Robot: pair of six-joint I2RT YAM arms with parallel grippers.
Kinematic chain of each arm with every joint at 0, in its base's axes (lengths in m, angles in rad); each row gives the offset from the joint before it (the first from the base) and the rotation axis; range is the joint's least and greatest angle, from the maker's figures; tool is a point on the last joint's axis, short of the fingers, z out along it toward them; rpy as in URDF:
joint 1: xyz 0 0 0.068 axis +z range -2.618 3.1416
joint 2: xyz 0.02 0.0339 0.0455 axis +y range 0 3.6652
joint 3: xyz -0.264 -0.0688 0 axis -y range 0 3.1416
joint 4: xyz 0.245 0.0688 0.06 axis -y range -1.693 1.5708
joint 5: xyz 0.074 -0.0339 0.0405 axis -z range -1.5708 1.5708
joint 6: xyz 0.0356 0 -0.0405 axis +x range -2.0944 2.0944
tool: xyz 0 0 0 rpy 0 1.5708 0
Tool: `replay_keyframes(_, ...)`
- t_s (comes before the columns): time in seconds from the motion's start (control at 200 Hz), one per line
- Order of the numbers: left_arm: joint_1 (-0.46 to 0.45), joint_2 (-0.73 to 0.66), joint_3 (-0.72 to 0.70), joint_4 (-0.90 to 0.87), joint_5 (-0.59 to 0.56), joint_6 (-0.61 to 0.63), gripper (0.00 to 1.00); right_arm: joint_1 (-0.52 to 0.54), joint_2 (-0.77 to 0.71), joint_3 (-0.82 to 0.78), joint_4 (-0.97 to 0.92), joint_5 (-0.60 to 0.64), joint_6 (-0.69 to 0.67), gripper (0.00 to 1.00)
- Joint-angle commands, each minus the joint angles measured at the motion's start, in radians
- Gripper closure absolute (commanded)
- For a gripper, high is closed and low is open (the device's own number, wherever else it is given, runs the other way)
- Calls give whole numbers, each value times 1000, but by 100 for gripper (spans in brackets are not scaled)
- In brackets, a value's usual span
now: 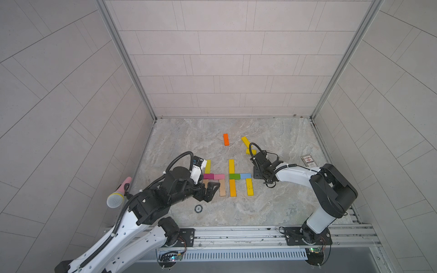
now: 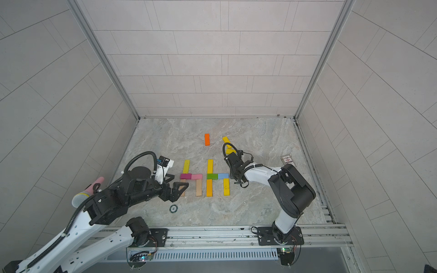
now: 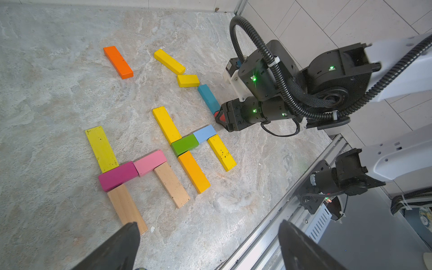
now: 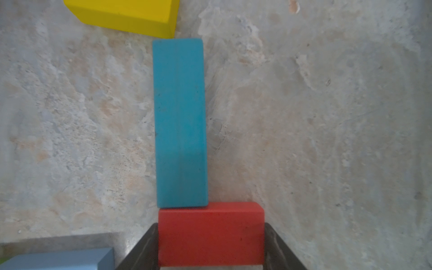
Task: Assemble the letter h with building blocks
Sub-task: Assemble the building block at the center of the board, then pick up the building block from the center of the board.
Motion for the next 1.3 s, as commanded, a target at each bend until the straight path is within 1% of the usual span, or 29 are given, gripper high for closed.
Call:
replay_keyframes(0.0, 8, 2, -3, 11, 7, 21, 0, -7, 29, 5, -19, 4, 13, 33)
replay_keyframes(0.075, 8, 2, -3, 12, 8, 22, 0, -7, 28, 4, -19, 4, 12, 29)
replay_keyframes(0.355, 9, 5, -3, 11, 13, 22, 0, -10, 13, 5, -14, 10, 5, 20)
replay_keyframes(0.53, 11, 5, -3, 11, 14, 22, 0, -28, -75, 32, -42, 11, -27, 17)
replay_keyframes(0.645, 12, 4, -3, 12, 12, 22, 0, -43, -105, 100, -49, -59, -96, 18)
replay_keyframes(0.695, 14, 0, -3, 11, 10, 22, 0, -45, -87, 149, -60, -84, -121, 19)
replay_keyframes(0.761, 15, -3, -5, 12, 6, 22, 0, -46, -50, 213, -77, -87, -132, 21)
replay_keyframes(0.871, 17, -10, -7, 10, -5, 19, 0, -53, 44, 321, -94, -103, -132, 20)
replay_keyframes(1.026, 17, -16, -8, 8, -10, 20, 0, -78, 179, 464, -144, -92, -74, 18)
replay_keyframes(1.146, 17, -17, -9, 7, -11, 18, 0, -110, 247, 521, -153, -94, -34, 17)
replay_keyframes(1.296, 17, -17, -9, 8, -7, 18, 0, -119, 332, 598, -195, -100, -16, 16)
